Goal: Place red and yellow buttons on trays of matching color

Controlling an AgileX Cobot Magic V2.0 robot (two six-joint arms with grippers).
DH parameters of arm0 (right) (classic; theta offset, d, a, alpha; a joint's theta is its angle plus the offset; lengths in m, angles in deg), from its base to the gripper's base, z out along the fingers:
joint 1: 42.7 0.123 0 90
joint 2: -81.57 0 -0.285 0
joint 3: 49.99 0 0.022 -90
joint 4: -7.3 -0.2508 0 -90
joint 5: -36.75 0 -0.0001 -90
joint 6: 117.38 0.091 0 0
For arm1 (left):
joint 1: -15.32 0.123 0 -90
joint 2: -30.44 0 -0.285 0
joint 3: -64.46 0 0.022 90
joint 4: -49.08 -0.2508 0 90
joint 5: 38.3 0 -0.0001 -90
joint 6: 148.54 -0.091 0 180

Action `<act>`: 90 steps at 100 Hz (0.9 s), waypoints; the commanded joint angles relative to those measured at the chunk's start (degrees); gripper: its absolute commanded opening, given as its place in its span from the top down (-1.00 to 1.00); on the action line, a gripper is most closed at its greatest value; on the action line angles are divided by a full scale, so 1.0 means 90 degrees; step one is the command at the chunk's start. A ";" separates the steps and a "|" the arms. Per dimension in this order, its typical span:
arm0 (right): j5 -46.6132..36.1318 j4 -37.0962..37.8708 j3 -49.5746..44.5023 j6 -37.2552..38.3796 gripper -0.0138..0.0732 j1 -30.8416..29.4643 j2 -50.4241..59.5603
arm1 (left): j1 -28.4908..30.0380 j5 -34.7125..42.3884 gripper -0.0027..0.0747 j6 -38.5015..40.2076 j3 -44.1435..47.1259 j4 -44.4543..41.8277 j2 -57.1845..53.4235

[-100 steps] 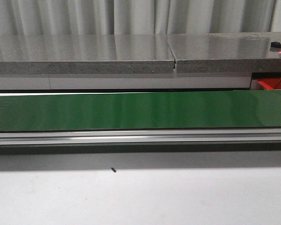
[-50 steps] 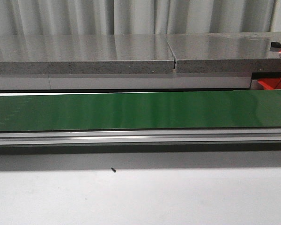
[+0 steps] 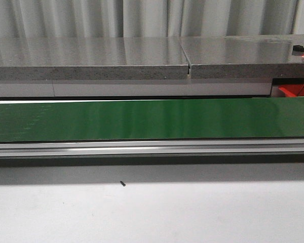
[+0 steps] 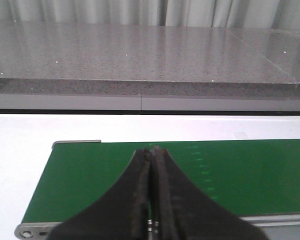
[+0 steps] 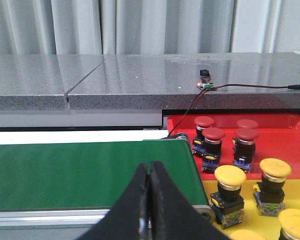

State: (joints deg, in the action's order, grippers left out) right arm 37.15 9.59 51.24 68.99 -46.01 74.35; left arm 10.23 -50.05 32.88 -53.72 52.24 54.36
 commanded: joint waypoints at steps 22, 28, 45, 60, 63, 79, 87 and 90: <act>-0.0452 0.0059 0.0097 -0.0047 0.89 -0.0034 0.0122 | 0.0251 0.1044 0.98 0.0034 0.0821 -0.0118 -0.1010; -0.0452 0.0059 0.0097 -0.0047 0.89 -0.0034 0.0122 | 0.0251 0.1071 0.98 0.0034 0.0966 -0.0118 -0.1200; -0.0452 0.0059 0.0097 -0.0047 0.89 -0.0034 0.0122 | 0.0356 0.1305 0.98 0.0034 0.1534 0.0032 -0.1770; -0.0452 0.0059 0.0097 -0.0047 0.89 -0.0034 0.0122 | 0.0428 0.1441 0.98 0.0034 0.1883 0.0118 -0.2037; -0.0452 0.0059 0.0097 -0.0047 0.89 -0.0034 0.0122 | 0.0428 0.1487 0.98 0.0034 0.1883 0.0150 -0.2037; -0.0452 0.0059 0.0097 -0.0047 0.89 -0.0034 0.0122 | 0.0428 0.1619 0.98 0.0034 0.1901 0.0161 -0.2037; -0.0452 0.0059 0.0097 -0.0047 0.89 -0.0034 0.0122 | 0.0428 0.1578 0.98 0.0034 0.1901 0.0161 -0.2037; -0.0452 0.0059 0.0097 -0.0047 0.89 -0.0034 0.0122 | 0.0428 0.1578 0.98 0.0034 0.1901 0.0161 -0.2037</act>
State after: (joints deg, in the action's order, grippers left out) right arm 37.18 9.59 51.24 68.99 -46.01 74.35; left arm 14.04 -40.61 32.88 -38.53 53.06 37.96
